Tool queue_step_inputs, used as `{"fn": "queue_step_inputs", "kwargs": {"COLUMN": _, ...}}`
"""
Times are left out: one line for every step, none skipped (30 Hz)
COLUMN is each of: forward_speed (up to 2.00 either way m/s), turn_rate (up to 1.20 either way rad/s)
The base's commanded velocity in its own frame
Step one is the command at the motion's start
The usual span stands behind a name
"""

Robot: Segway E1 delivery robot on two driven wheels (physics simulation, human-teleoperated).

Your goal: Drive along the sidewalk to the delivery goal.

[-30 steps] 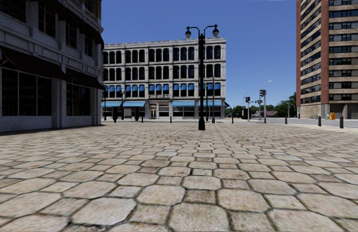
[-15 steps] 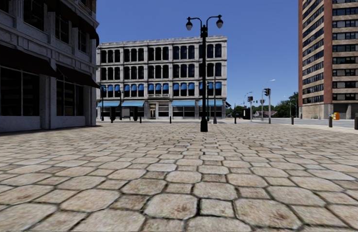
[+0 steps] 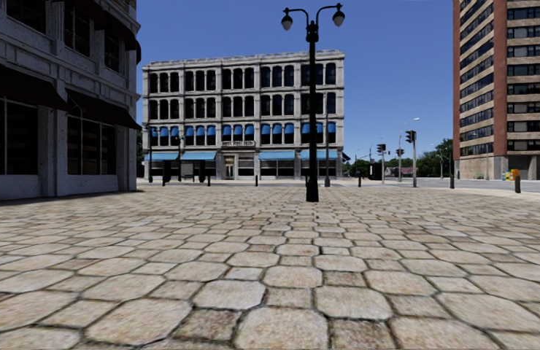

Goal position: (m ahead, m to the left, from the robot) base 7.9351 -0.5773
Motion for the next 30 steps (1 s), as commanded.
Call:
{"fn": "queue_step_inputs", "kwargs": {"forward_speed": 2.0, "turn_rate": 0.0}}
{"fn": "queue_step_inputs", "kwargs": {"forward_speed": 2.0, "turn_rate": 0.0}}
{"fn": "queue_step_inputs", "kwargs": {"forward_speed": 2.0, "turn_rate": 0.0}}
{"fn": "queue_step_inputs", "kwargs": {"forward_speed": 2.0, "turn_rate": 0.0}}
{"fn": "queue_step_inputs", "kwargs": {"forward_speed": 2.0, "turn_rate": 0.0}}
{"fn": "queue_step_inputs", "kwargs": {"forward_speed": 2.0, "turn_rate": 0.0}}
{"fn": "queue_step_inputs", "kwargs": {"forward_speed": 2.0, "turn_rate": 0.0}}
{"fn": "queue_step_inputs", "kwargs": {"forward_speed": 2.0, "turn_rate": 0.0}}
{"fn": "queue_step_inputs", "kwargs": {"forward_speed": 2.0, "turn_rate": 0.0}}
{"fn": "queue_step_inputs", "kwargs": {"forward_speed": 2.0, "turn_rate": 0.0}}
{"fn": "queue_step_inputs", "kwargs": {"forward_speed": 2.0, "turn_rate": 0.0}}
{"fn": "queue_step_inputs", "kwargs": {"forward_speed": 2.0, "turn_rate": 0.0}}
{"fn": "queue_step_inputs", "kwargs": {"forward_speed": 2.0, "turn_rate": 0.0}}
{"fn": "queue_step_inputs", "kwargs": {"forward_speed": 2.0, "turn_rate": 0.0}}
{"fn": "queue_step_inputs", "kwargs": {"forward_speed": 2.0, "turn_rate": 0.0}}
{"fn": "queue_step_inputs", "kwargs": {"forward_speed": 2.0, "turn_rate": 0.0}}
{"fn": "queue_step_inputs", "kwargs": {"forward_speed": 2.0, "turn_rate": 0.0}}
{"fn": "queue_step_inputs", "kwargs": {"forward_speed": 2.0, "turn_rate": 0.0}}
{"fn": "queue_step_inputs", "kwargs": {"forward_speed": 2.0, "turn_rate": 0.0}}
{"fn": "queue_step_inputs", "kwargs": {"forward_speed": 2.0, "turn_rate": 0.0}}
{"fn": "queue_step_inputs", "kwargs": {"forward_speed": 2.0, "turn_rate": 0.0}}
{"fn": "queue_step_inputs", "kwargs": {"forward_speed": 2.0, "turn_rate": 0.0}}
{"fn": "queue_step_inputs", "kwargs": {"forward_speed": 2.0, "turn_rate": 0.0}}
{"fn": "queue_step_inputs", "kwargs": {"forward_speed": 2.0, "turn_rate": 0.0}}
{"fn": "queue_step_inputs", "kwargs": {"forward_speed": 2.0, "turn_rate": 0.0}}
{"fn": "queue_step_inputs", "kwargs": {"forward_speed": 2.0, "turn_rate": 0.0}}
{"fn": "queue_step_inputs", "kwargs": {"forward_speed": 2.0, "turn_rate": 0.0}}
{"fn": "queue_step_inputs", "kwargs": {"forward_speed": 2.0, "turn_rate": 0.0}}
{"fn": "queue_step_inputs", "kwargs": {"forward_speed": 2.0, "turn_rate": 0.0}}
{"fn": "queue_step_inputs", "kwargs": {"forward_speed": 2.0, "turn_rate": 0.0}}
